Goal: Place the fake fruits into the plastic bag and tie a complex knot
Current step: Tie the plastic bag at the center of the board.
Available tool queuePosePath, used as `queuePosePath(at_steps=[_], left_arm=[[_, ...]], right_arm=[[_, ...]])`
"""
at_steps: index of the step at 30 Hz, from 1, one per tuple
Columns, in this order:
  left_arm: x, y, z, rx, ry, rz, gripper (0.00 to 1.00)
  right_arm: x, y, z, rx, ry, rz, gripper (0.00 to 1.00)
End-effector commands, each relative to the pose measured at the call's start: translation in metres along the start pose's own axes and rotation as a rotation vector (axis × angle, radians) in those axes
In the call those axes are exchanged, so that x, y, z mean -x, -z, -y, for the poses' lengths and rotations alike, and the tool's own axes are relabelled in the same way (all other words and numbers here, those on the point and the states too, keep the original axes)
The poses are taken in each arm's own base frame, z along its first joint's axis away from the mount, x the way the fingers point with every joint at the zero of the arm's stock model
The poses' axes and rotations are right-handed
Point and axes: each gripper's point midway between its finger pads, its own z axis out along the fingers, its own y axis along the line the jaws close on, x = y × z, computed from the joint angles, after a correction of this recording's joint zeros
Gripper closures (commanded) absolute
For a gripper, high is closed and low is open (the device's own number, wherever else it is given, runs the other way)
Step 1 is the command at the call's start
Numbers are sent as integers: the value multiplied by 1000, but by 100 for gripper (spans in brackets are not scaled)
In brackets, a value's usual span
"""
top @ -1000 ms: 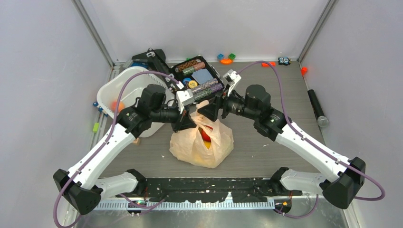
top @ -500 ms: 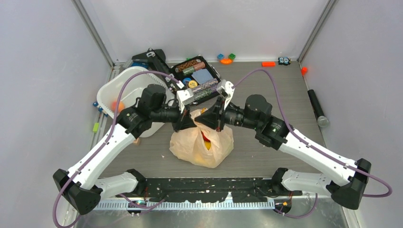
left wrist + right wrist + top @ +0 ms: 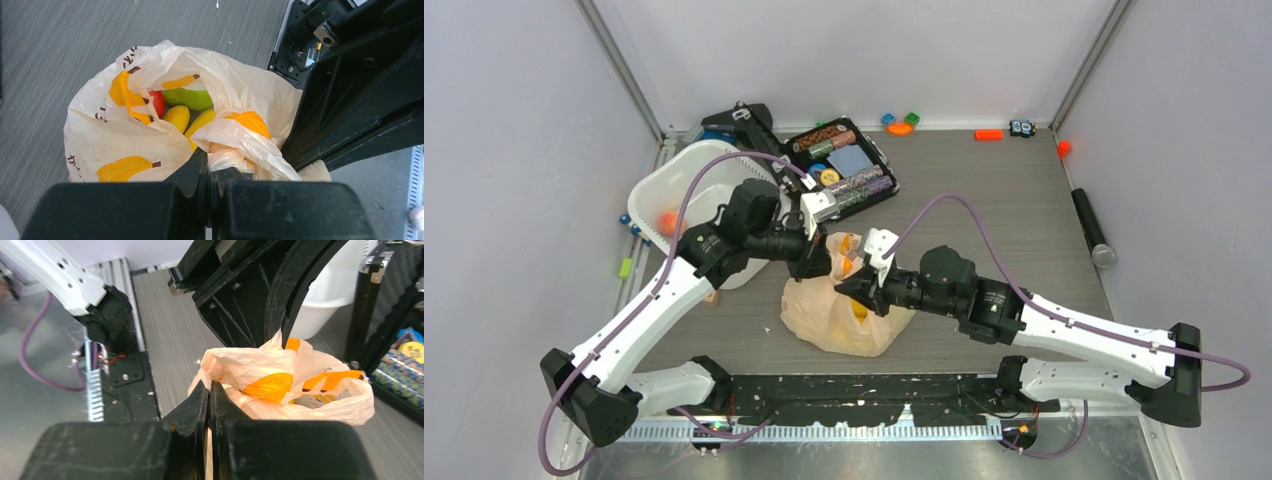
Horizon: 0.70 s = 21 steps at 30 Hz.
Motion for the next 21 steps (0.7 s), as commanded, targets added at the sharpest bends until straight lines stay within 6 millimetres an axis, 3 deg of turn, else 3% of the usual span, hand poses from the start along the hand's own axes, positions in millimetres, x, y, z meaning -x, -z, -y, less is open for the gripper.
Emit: queuePosePath(at_steps=[1, 6, 13, 21], left_arm=[[18, 5, -5, 28, -8, 49, 100], [12, 5, 0, 11, 26, 39, 100], [1, 10, 5, 16, 51, 52, 100], [3, 18, 22, -52, 37, 71, 71]], right_arm=[[-18, 4, 16, -129, 137, -63, 95], [-35, 5, 27, -188, 240, -140, 95], [-49, 5, 18, -138, 334, -161, 95], [-51, 3, 12, -106, 396, -155, 95]])
